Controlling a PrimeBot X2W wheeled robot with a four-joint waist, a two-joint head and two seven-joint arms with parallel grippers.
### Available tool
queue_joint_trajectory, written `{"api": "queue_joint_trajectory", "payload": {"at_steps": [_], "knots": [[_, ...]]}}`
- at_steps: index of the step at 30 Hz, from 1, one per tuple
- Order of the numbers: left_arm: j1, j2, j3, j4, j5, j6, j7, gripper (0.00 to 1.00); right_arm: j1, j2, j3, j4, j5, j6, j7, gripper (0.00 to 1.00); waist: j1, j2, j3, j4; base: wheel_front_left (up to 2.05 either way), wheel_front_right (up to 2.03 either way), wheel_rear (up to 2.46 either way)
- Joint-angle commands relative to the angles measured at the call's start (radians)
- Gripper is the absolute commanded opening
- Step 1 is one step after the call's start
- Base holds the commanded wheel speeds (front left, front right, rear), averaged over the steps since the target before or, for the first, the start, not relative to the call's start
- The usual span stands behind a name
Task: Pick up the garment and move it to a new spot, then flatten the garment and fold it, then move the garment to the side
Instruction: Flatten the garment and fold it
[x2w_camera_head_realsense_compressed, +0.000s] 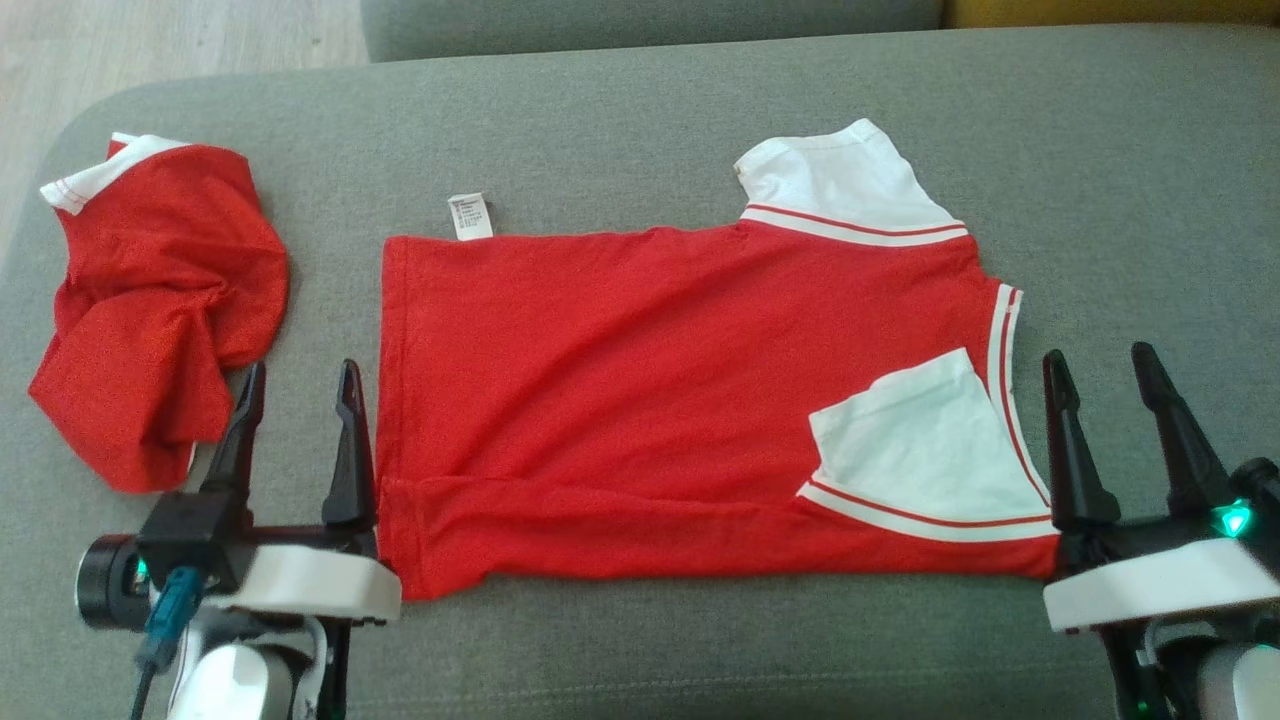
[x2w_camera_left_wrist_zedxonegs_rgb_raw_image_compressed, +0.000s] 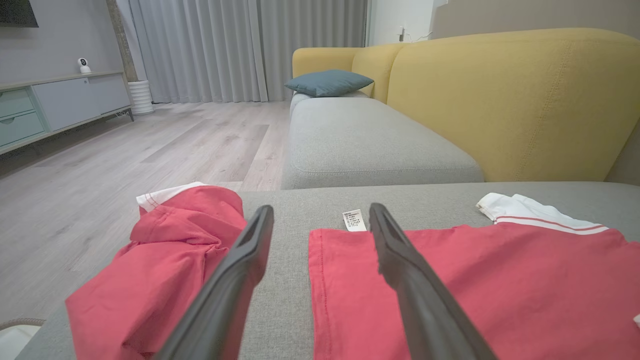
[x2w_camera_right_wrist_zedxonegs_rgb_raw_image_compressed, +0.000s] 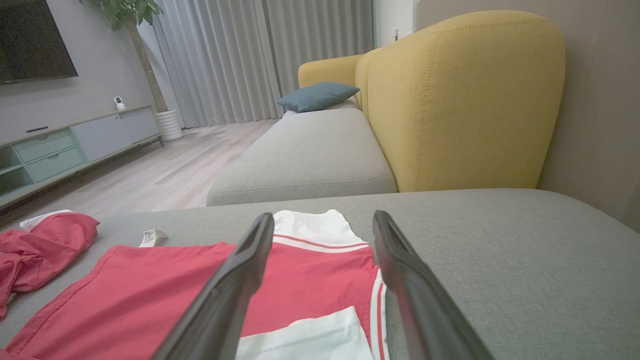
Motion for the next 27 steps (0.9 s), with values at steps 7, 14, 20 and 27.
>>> {"api": "queue_joint_trajectory", "payload": {"at_steps": [7, 14, 20, 27], "knots": [[-0.051, 0.008, 0.028, -0.002, 0.001, 0.007, -0.008, 1.00, -0.025, -0.005, 0.031, -0.030, 0.000, -0.001, -0.002, 1.00, 0.0000, -0.0001, 0.005, 0.003, 0.00, 0.00, 0.00], [-0.079, 0.018, 0.010, 0.021, -0.011, -0.017, 0.032, 1.00, -0.033, -0.003, 0.024, -0.036, 0.003, -0.001, -0.006, 1.00, 0.0000, -0.0001, 0.028, 0.001, 0.00, 0.00, 0.00], [-0.290, 0.018, -0.021, 0.136, -0.072, -0.118, 0.149, 1.00, -0.058, 0.004, 0.033, -0.042, 0.012, -0.001, -0.010, 1.00, 0.0000, -0.0001, 0.110, -0.006, 0.00, 0.00, 0.00], [-0.596, 0.047, 0.024, 0.506, -0.166, -0.200, 0.287, 1.00, -0.111, 0.014, 0.065, -0.010, 0.027, -0.001, -0.037, 1.00, 0.0000, -0.0001, 0.216, -0.061, 0.00, 0.00, 0.00]]}}
